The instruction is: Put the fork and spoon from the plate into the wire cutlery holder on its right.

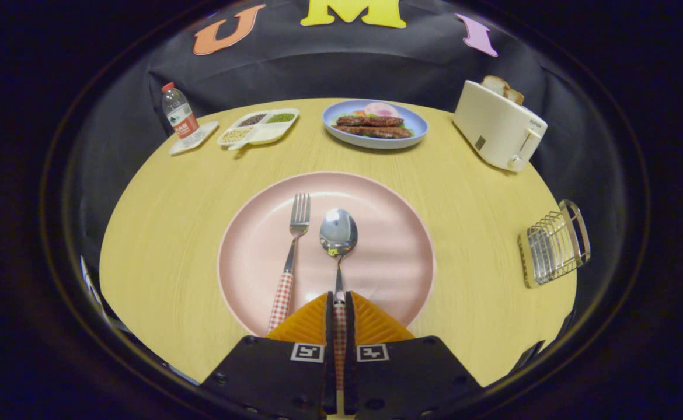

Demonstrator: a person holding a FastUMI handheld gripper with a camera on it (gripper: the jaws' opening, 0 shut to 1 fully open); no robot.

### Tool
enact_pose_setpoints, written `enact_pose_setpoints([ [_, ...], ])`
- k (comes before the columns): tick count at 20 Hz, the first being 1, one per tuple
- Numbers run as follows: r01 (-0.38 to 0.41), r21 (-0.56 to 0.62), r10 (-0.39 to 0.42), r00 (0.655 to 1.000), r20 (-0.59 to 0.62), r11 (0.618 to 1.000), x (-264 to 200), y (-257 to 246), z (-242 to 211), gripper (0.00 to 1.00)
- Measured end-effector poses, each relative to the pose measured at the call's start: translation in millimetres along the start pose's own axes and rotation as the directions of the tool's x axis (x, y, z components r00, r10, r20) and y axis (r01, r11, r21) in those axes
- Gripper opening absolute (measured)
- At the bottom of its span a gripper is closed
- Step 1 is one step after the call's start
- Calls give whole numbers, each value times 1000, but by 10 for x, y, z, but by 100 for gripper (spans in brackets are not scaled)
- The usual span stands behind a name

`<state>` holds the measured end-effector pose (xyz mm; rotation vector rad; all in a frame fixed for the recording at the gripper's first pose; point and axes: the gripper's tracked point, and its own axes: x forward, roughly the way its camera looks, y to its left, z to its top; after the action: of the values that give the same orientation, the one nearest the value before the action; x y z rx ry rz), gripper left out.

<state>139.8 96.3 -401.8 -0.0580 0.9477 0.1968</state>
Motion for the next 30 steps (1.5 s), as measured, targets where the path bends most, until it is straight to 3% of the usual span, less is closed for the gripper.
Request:
enact_pose_setpoints([
  [10,-27,-30,30,996,89,999,-1043,-349,328,5],
  [16,-10,32,6,994,108,999,-1561,-1123,494,5],
  [24,84,131,-83,996,-19,988,-1585,-2356,322,5],
  [30,57,185,-24,984,-177,981,-1452,-2670,153,5],
])
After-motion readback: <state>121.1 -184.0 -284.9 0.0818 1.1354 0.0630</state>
